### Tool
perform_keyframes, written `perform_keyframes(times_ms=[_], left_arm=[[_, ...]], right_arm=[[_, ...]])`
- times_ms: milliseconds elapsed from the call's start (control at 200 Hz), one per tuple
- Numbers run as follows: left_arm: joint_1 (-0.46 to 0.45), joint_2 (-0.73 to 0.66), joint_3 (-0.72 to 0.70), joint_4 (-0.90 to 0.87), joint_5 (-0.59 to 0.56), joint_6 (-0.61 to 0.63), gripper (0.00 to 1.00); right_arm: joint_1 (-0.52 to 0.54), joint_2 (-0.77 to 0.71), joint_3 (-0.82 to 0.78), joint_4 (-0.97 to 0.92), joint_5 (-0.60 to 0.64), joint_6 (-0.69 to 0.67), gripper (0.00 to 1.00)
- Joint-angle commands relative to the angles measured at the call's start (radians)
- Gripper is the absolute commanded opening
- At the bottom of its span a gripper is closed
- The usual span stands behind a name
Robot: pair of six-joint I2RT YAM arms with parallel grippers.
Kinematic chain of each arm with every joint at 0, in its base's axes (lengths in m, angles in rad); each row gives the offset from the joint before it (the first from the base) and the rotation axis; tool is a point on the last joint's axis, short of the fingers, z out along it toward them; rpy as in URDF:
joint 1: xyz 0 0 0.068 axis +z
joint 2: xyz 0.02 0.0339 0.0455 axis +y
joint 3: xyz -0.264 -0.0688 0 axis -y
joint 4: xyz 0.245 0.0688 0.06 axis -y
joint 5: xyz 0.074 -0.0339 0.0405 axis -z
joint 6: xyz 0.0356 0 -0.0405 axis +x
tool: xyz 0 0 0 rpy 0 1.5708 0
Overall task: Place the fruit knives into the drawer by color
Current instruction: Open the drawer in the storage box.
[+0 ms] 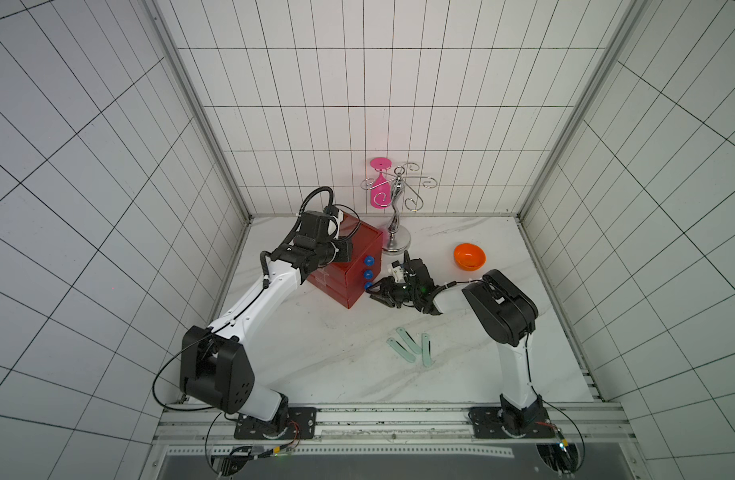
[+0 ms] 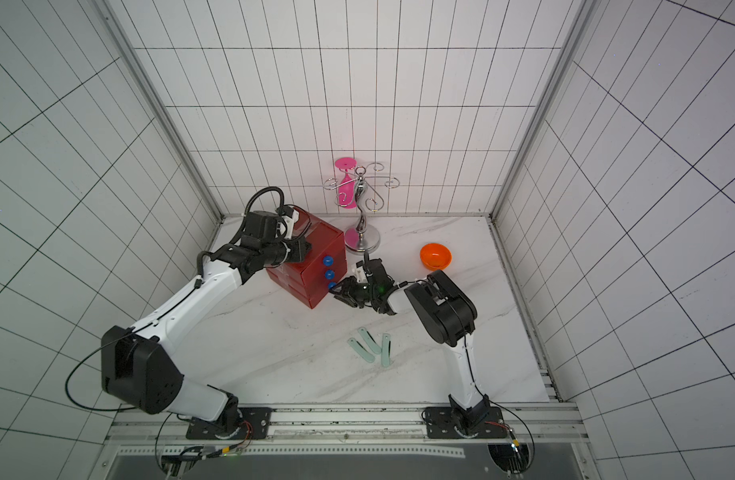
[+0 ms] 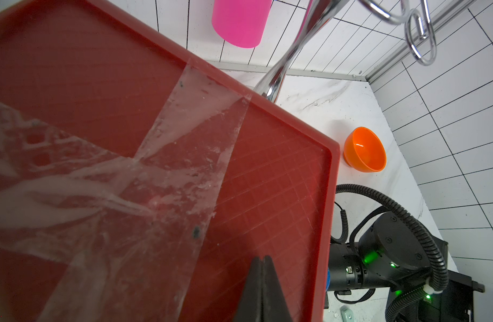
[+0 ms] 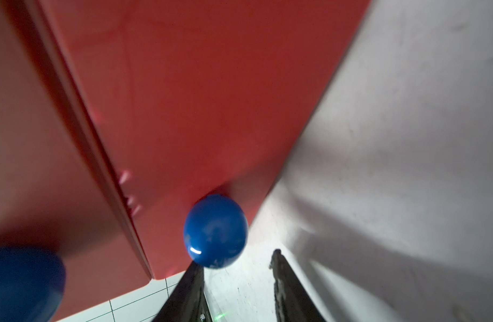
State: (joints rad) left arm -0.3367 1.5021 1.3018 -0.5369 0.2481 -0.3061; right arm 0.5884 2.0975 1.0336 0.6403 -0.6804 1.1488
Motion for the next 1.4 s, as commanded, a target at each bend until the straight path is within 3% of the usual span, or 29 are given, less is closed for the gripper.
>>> perform_keyframes(times_ms=[0,685,1005,1394], left_arm=[[0.004,0.079,-0.057,-0.217,-0.05,0.002,0.0],[0.004,0.084,-0.057,-0.217,-0.052,0.002,0.0],[0.004,0.083,-0.057,-0.219,-0.053,0.003,0.0],[0.004,0.082,-0.056,-0.22,-0.053,0.002,0.0]], right_arm=[[-0.016,0.025,0.106,0.027,0.008,0.024,0.41],[-0.027,0.056,0.166,-0.019,-0.01,0.015,0.39],[-0.03,0.049,0.147,-0.002,0.0,0.03,0.25],[-0.048,0.006,0.041,0.031,0.016,0.035,0.2]])
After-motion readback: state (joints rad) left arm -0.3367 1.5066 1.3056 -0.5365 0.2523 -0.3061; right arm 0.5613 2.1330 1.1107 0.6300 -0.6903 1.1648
